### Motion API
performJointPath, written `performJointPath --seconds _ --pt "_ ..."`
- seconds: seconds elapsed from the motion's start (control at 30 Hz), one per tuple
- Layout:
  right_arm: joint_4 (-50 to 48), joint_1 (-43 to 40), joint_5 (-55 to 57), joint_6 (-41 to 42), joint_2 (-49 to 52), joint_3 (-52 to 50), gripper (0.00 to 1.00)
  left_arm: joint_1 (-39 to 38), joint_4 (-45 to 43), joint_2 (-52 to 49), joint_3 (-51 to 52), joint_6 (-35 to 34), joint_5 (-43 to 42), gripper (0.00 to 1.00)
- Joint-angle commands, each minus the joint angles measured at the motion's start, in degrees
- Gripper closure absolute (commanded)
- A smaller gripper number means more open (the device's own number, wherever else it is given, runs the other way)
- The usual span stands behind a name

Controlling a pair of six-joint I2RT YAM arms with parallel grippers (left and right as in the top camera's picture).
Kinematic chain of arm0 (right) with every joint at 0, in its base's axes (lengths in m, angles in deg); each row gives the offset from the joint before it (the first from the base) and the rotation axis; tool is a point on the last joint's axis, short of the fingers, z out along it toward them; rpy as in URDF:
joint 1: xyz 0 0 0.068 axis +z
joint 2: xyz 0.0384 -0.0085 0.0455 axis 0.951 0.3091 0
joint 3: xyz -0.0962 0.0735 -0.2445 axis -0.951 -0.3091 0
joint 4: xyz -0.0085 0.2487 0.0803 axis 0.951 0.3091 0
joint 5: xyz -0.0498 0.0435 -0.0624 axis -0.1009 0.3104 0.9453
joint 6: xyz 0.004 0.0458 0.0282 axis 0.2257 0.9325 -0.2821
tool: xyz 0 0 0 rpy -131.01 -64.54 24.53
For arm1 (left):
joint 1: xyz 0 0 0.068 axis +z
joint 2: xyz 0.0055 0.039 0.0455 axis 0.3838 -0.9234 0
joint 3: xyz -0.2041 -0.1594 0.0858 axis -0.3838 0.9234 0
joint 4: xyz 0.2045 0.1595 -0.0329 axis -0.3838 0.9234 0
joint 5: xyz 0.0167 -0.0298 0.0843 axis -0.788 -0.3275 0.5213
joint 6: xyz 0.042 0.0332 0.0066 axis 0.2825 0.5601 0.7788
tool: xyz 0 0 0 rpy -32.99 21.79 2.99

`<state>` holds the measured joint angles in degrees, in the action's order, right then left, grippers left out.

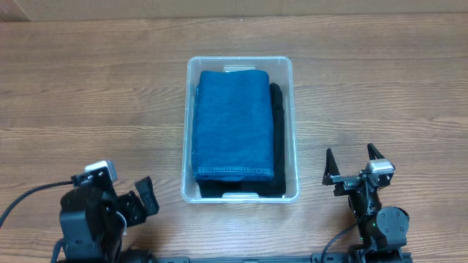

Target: Pack container

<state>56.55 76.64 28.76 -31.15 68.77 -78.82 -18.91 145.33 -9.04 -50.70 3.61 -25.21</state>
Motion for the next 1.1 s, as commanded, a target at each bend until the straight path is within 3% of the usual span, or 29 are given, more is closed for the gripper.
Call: performJointPath --seconds 0.0,0.17,0.27,0.37,0.4,0.47,1.07 --pt "-0.4 0.1 0.5 -0.4 -0.3 -0.5 0.00 -1.2 -0.6 7.4 4.2 2.8 2.9 0.00" --pt "-0.4 0.1 0.5 -0.4 -0.3 -0.5 0.00 -1.2 -19.7 23.4 23.3 2.8 1.0 0.00" --pt "-0.4 0.1 0.5 -0.4 -0.3 -0.5 0.00 -1.4 -39.3 27.5 33.9 5.0 -1.2 0.00" --pt "-0.4 0.1 0.5 -0.4 -0.3 -0.5 0.00 -2.3 -70.3 27.6 46.4 16.8 -6.5 0.00" --pt "-0.4 0.1 0.5 -0.4 -0.3 -0.5 0.00 -2.2 -70.2 27.7 47.9 17.2 -5.9 0.00" --pt "-0.4 0.1 0.5 -0.4 -0.3 -0.5 0.00 -2.2 -60.9 27.8 47.8 17.2 -6.0 0.00" --pt "-0.4 0.1 0.5 -0.4 -0.3 -0.5 0.00 -2.2 -61.2 27.0 47.9 17.2 -5.3 0.00"
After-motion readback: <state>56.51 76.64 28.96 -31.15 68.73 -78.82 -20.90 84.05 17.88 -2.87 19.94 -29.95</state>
